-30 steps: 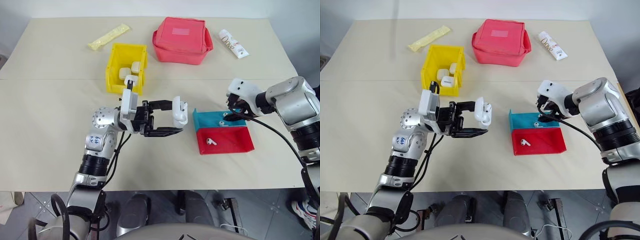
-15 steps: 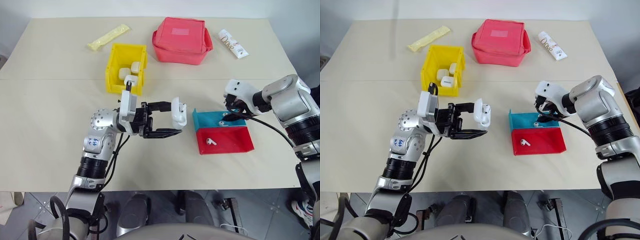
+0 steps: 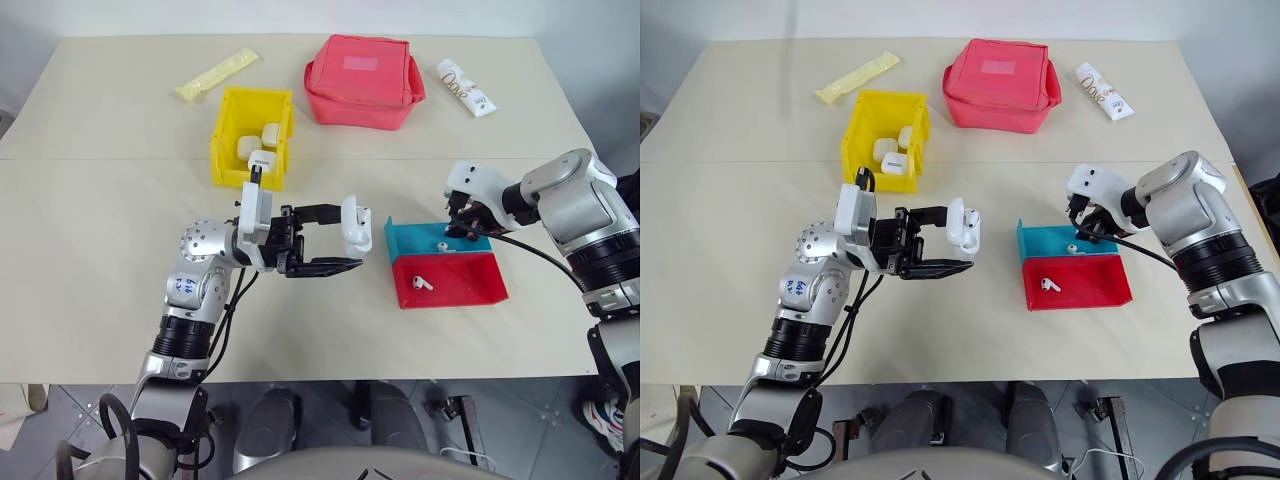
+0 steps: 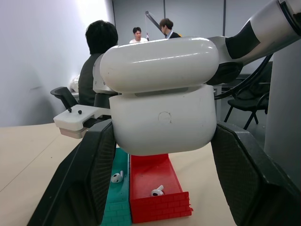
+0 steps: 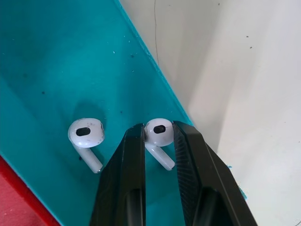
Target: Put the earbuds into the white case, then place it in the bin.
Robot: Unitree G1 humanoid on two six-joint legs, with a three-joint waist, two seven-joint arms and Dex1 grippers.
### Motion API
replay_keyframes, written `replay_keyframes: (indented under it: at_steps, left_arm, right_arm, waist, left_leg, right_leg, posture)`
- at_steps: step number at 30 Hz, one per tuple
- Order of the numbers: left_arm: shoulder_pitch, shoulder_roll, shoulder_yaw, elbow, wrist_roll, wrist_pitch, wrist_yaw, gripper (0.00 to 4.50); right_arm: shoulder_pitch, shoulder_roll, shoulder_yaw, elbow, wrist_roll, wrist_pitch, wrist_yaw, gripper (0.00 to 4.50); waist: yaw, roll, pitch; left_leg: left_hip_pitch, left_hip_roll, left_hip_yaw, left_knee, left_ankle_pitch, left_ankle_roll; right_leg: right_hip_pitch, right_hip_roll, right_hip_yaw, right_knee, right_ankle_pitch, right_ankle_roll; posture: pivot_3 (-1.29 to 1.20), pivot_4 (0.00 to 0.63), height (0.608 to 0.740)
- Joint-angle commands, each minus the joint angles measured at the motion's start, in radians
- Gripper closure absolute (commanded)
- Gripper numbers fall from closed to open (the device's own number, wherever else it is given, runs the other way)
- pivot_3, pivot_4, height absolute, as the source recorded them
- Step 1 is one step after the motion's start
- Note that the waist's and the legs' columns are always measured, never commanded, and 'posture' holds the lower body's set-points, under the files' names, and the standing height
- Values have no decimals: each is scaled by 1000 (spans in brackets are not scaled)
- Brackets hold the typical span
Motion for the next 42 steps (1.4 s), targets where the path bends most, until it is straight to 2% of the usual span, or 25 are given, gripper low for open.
replay_keyframes:
  at_steps: [1, 3, 9, 12, 15, 19, 23, 42]
  left_arm:
    - [-13, -2, 3, -20, -18, -14, 0, 1763]
    - [-21, -7, 6, -7, -22, -17, -4, 1763]
    - [-66, -32, 14, 57, -25, -32, -17, 1763]
    - [-101, -38, 13, 100, -24, -44, -42, 1763]
    - [-133, -56, 15, 140, -19, -65, -52, 1763]
    - [-148, -76, 14, 167, -23, -80, -71, 1763]
    - [-158, -92, 12, 182, -23, -82, -84, 1763]
    - [-163, -103, 14, 158, -32, -42, -93, 1763]
  right_arm:
    - [12, -18, -97, -53, 46, -4, -4, 4026]
    - [26, -27, -157, -98, 95, -3, 6, 4026]
    - [268, -25, -559, -493, 416, -11, 13, 4026]
    - [399, 70, -796, -751, 683, 44, -30, 4026]
    - [471, 146, -886, -910, 904, 149, -129, 4026]
    - [517, 248, -899, -1024, 1124, 211, -332, 4026]
    - [546, 320, -862, -1058, 1232, 190, -472, 4026]
    - [688, 359, -716, -1032, 1236, 39, -557, 4026]
  waist:
    - [0, 0, 0]
    - [1, 0, 0]
    - [7, 0, 0]
    - [12, 0, 0]
    - [11, 0, 0]
    - [9, 0, 0]
    - [6, 0, 0]
    - [5, 0, 0]
  left_leg:
    - [0, 0, 0, 0, 0, 0]
    - [0, 0, 0, 0, 0, 0]
    - [0, 0, -1, 0, 0, 0]
    - [0, 0, -1, 0, 0, 0]
    - [1, 1, -1, 1, 0, -1]
    - [1, 1, -1, 1, -1, -1]
    - [1, 0, -1, 1, 0, -1]
    - [1, 0, 0, 0, 0, 2]
  right_leg:
    - [0, 0, 0, 0, 0, 0]
    - [0, 0, 0, 0, 0, 0]
    - [1, 0, -1, -1, 0, 0]
    - [2, 0, -2, -1, 1, 1]
    - [2, 0, -1, 0, 1, 1]
    - [2, 0, 1, 1, 1, 1]
    - [1, -1, 3, 1, 0, 0]
    - [1, 0, 2, 1, 0, 0]
  posture:
    - [0, 150, 740]
    - [0, 150, 740]
    - [0, 150, 740]
    - [0, 150, 740]
    - [0, 150, 740]
    - [0, 150, 740]
    - [0, 150, 740]
    - [0, 150, 740]
